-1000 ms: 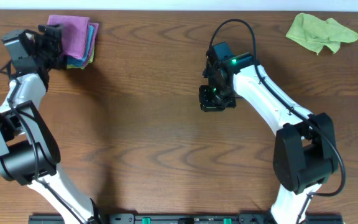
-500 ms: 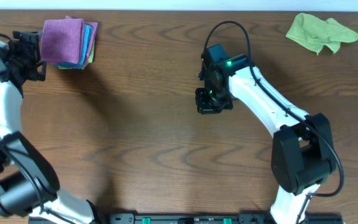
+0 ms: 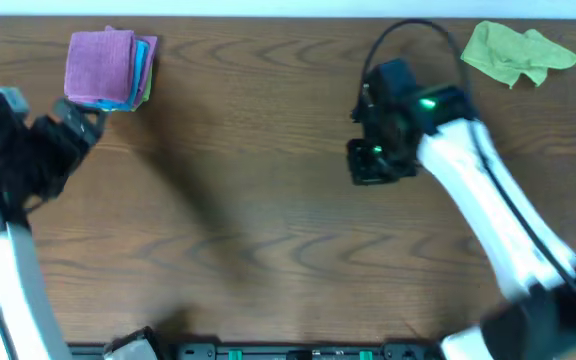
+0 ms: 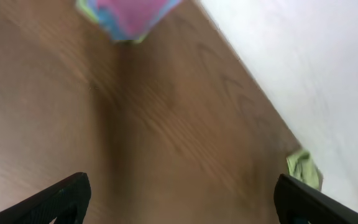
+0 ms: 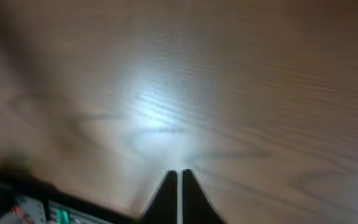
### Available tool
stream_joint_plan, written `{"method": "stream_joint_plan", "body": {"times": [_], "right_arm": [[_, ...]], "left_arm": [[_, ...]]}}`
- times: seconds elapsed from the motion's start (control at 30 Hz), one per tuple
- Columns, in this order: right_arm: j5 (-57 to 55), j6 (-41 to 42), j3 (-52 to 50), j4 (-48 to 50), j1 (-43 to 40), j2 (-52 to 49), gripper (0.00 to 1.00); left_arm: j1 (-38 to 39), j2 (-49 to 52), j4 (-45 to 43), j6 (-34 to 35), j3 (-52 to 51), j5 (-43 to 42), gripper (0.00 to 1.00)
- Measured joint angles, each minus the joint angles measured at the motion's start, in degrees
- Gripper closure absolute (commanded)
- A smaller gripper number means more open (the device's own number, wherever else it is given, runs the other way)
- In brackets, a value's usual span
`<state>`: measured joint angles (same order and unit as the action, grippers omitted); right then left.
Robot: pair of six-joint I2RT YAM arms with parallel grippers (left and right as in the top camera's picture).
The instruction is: Fold the cloth
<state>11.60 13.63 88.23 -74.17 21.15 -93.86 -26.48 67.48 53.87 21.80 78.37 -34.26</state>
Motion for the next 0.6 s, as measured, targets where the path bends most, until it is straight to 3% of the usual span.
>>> {"method": "stream_joint_plan", "body": {"times": [0.03, 0.1, 0.27, 0.4, 0.6], "right_arm": [[-0.44, -0.37, 0.24, -1.27, -0.02, 3.41, 0.31], [-1.22, -1.68, 0.35, -4.15, -0.02, 10.10, 0.01], [-2.25, -4.00, 0.70, -11.19, -0.02, 24.63, 0.01], [-3.78, -4.81, 0.09, -15.80, -0.02, 36.26, 0.01], [-4.85, -5.14, -9.53, -14.84, -0.02, 56.04, 0.01]], "left_arm": [[0.35, -3.72, 0.87, -1.18, 0.04, -0.07, 0.05], [1.55, -11.02, 3.54, -3.17, 0.17, -0.04, 0.05], [8.76, -24.26, 14.88, -9.09, 0.46, 0.68, 0.05], [17.90, -32.26, 24.72, -17.59, 0.44, 7.63, 0.05], [25.88, -44.74, 28.39, -22.77, -1.01, 14.40, 0.05]]}}
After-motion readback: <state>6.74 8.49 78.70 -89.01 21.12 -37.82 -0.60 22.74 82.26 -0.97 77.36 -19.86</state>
